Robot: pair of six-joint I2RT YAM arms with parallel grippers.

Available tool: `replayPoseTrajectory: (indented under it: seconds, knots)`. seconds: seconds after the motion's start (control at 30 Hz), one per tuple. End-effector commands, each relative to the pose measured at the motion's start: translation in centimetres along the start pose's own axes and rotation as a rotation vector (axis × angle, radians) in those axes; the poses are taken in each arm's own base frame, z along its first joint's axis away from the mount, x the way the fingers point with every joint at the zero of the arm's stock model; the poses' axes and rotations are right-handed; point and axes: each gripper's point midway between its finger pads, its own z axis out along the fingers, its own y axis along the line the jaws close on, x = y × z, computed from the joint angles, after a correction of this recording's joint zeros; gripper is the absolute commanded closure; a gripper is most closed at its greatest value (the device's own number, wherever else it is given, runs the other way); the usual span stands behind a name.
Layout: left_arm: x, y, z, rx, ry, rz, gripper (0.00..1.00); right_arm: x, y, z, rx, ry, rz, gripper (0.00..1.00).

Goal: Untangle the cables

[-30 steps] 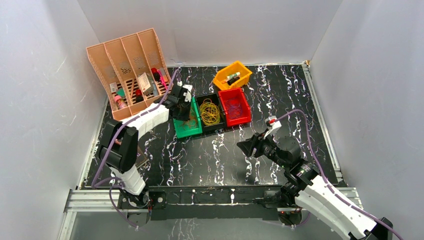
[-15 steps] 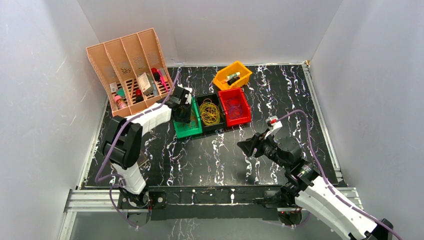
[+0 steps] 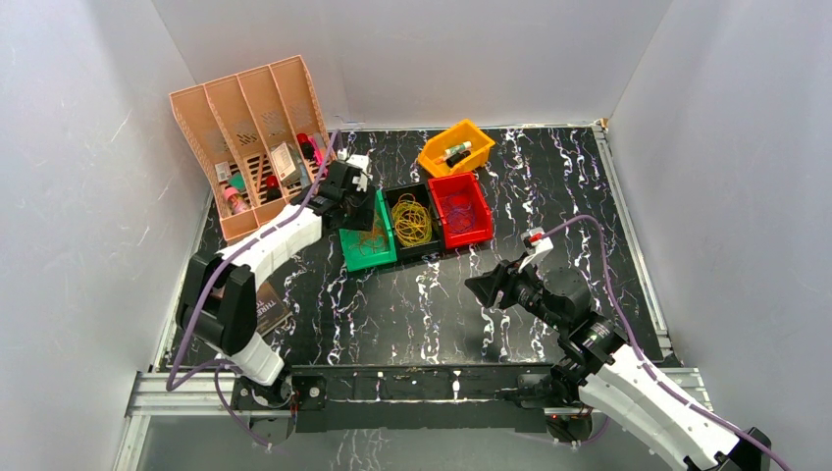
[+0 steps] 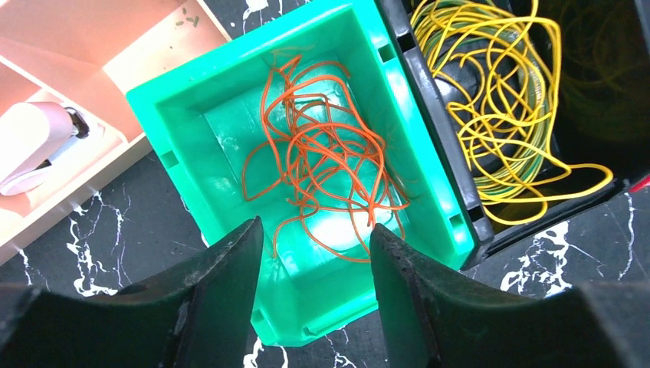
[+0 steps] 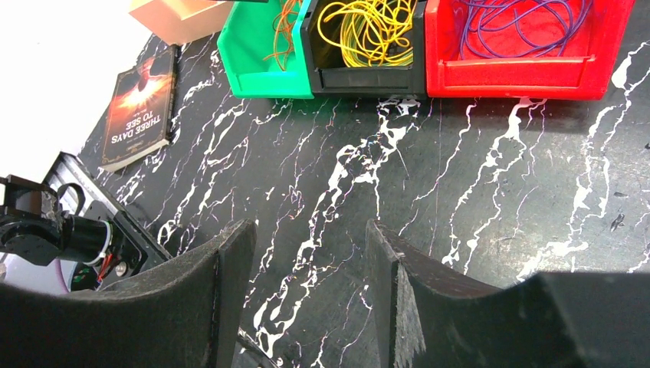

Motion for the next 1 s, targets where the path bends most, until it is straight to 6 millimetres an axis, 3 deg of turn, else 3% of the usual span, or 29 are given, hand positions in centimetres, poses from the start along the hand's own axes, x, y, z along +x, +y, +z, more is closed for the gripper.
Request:
replayPoseTrajectory:
  seconds: [0.0,0.13,0.37,0.5,0.7,0.83,0.9,0.97]
  knots:
    - [-4.0,0.0,-3.2,0.017,-0.122,0.006,0.46,-1.3,0.7,0.1,-0.025,-0.045,0.001,0.37]
    - [-4.2,-0.9,-2.0,0.054,-0.099,0.041,0.4,-1.2,0.7,0.2,-0.028,-0.039,0.0,0.37]
    - [-2.6,-1.2,0.7,0.063,-0.016,0.065,0.36,-1.3,0.7,0.1,-0.025,-0.044,0.0,0.36]
    - [-1.2,-0.6,1.8,0.027,0.032,0.074,0.46,-1.3,0.7,0.0,-0.024,-0.045,0.0,0.37]
    - [0.2,0.4,2.9,-0.033,0.077,0.058,0.73,-1.3,0.6,0.0,-0.022,-0.046,-0.002,0.36]
    - [0.6,1.0,3.1,-0.068,0.097,0.064,0.81,-1.3,0.6,-0.1,-0.019,-0.045,-0.004,0.37]
    - [0.3,1.1,2.8,-0.071,0.092,0.067,0.78,-1.4,0.7,-0.1,-0.022,-0.052,0.002,0.36]
    - [-1.0,0.6,1.6,-0.037,0.039,0.061,0.62,-2.2,0.8,-0.4,-0.011,-0.067,0.0,0.36]
